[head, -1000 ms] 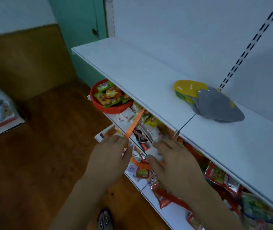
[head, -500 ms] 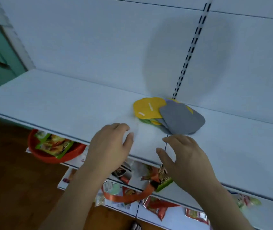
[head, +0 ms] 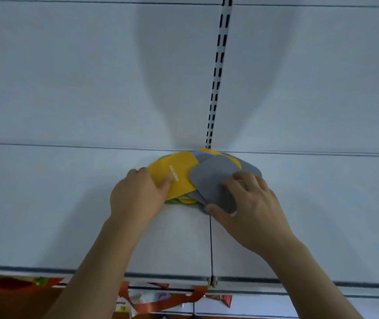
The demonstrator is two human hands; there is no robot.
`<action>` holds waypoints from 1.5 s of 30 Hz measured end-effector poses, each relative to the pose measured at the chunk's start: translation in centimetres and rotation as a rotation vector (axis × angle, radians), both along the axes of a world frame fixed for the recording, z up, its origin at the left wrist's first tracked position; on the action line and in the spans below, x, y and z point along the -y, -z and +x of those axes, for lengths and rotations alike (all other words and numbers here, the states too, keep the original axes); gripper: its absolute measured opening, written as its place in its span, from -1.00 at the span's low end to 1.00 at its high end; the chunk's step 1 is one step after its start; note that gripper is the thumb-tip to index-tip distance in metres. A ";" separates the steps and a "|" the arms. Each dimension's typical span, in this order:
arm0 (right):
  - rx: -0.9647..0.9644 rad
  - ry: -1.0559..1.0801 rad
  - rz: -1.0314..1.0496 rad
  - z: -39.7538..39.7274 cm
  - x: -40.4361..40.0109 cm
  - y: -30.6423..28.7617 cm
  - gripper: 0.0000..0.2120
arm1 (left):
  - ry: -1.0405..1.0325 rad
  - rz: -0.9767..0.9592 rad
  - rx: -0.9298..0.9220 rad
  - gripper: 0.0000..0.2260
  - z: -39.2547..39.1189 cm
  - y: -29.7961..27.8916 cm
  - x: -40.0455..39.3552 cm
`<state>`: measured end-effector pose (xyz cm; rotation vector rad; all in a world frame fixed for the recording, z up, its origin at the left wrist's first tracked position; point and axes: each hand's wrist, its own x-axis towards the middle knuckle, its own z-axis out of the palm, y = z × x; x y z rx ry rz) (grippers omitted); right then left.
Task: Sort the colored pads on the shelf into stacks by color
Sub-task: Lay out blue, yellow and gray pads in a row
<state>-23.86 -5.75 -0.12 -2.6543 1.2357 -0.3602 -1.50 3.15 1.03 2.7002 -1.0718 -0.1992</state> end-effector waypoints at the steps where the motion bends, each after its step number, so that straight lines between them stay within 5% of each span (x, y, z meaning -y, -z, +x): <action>1: -0.007 -0.003 0.004 0.3 0.0 0.0 -0.34 | -0.016 0.037 -0.060 -0.44 0.3 -0.1 0.3; 6: 0.070 0.016 0.010 0.7 -0.5 1.0 -0.40 | -0.014 -0.101 -0.226 -0.45 1.3 -0.3 1.0; 10: 0.105 0.018 0.012 0.0 -0.5 1.7 -0.38 | 0.100 -0.474 -0.255 -0.37 0.3 -0.4 0.4; 13: 0.151 0.030 -0.006 0.0 -0.8 2.3 -0.40 | 0.100 -0.660 -0.449 -0.54 0.3 -1.0 0.2; 17: 0.230 0.034 -0.047 0.0 -1.2 3.4 -0.46 | 0.132 -0.528 -0.610 -0.77 0.4 -0.9 0.2; 23: 0.367 0.102 -0.104 -0.1 -0.6 1.5 -0.67 | 0.115 -0.401 -0.475 -0.84 1.3 -0.7 1.2; 27: 0.719 0.278 0.085 -0.3 0.1 -3.0 -0.84 | 0.093 -0.425 -0.550 -0.72 1.2 -0.8 1.1; 30: 0.979 0.324 0.232 -0.5 0.3 -6.5 -0.72 | 0.083 -0.487 -0.600 -0.66 1.2 -0.9 0.8; 33: 0.875 0.378 0.310 -0.1 1.1 -6.7 -0.68 | 0.082 -0.529 -0.641 -0.62 0.9 -1.2 0.4; 36: 0.550 0.418 0.386 0.7 2.0 -4.1 -0.75 | 0.111 -0.528 -0.633 -0.86 0.7 -1.4 0.0; 38: 0.452 0.471 0.497 0.9 2.1 -2.3 -0.43 | 0.132 -0.500 -0.633 -0.94 0.6 -1.4 -0.3; 41: 0.724 0.540 0.672 0.3 1.2 -1.5 -0.24 | 0.130 -0.482 -0.655 -0.90 0.8 -1.5 -0.6; 45: 0.860 0.477 0.652 -0.4 -0.2 -0.3 -0.61 | 0.139 -0.488 -0.727 -0.93 1.4 -1.7 -0.4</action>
